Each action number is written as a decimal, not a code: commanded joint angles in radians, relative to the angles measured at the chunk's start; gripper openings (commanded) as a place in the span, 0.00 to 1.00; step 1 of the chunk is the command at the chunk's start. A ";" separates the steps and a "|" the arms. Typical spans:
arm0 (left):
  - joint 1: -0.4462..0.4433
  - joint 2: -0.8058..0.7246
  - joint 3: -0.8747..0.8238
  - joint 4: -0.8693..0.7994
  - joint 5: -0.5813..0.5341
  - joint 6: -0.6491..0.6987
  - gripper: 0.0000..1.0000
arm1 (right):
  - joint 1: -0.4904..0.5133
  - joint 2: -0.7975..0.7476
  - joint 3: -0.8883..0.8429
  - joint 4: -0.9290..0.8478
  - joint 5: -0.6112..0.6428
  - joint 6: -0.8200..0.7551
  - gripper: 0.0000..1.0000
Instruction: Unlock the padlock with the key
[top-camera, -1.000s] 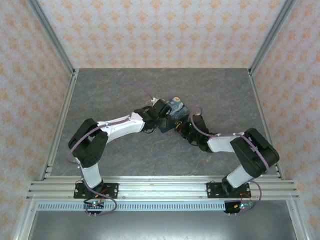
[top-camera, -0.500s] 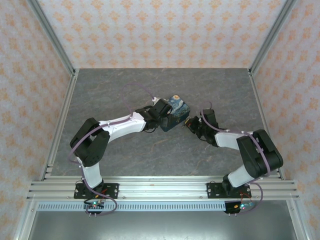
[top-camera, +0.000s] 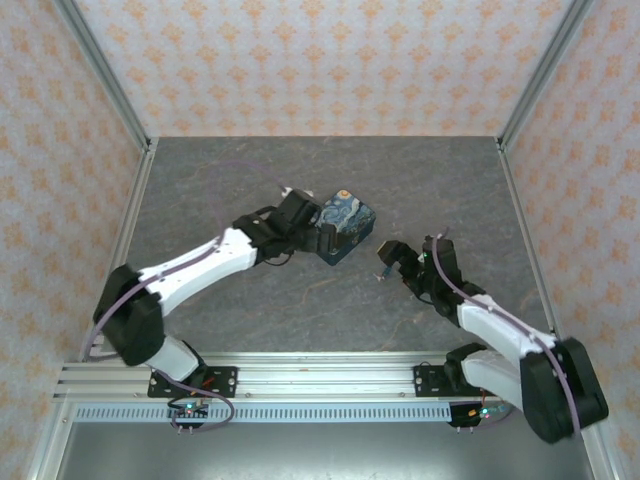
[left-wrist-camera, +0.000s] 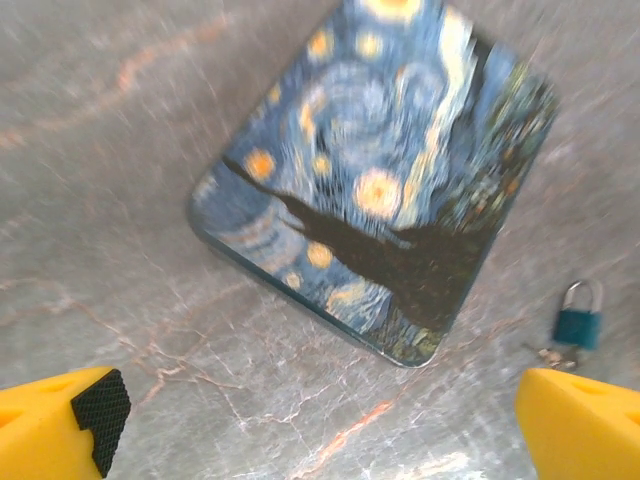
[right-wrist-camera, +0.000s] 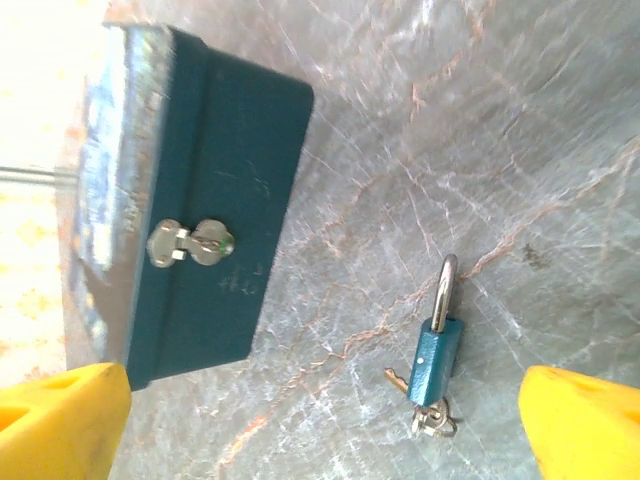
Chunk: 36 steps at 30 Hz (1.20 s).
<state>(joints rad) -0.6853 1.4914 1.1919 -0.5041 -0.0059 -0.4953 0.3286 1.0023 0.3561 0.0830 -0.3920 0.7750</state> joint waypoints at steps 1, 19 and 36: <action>0.039 -0.129 -0.004 -0.089 -0.082 0.013 1.00 | -0.019 -0.110 0.076 -0.239 0.069 -0.084 0.99; 0.375 -0.534 -0.587 0.425 -0.608 0.386 1.00 | -0.235 -0.098 0.219 -0.149 0.743 -0.520 0.99; 0.554 -0.185 -0.825 1.183 -0.373 0.470 1.00 | -0.238 0.368 -0.020 0.725 0.682 -0.798 0.99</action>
<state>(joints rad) -0.1390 1.2312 0.3885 0.4503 -0.4088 -0.0780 0.0971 1.3289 0.3527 0.5674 0.3408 0.0612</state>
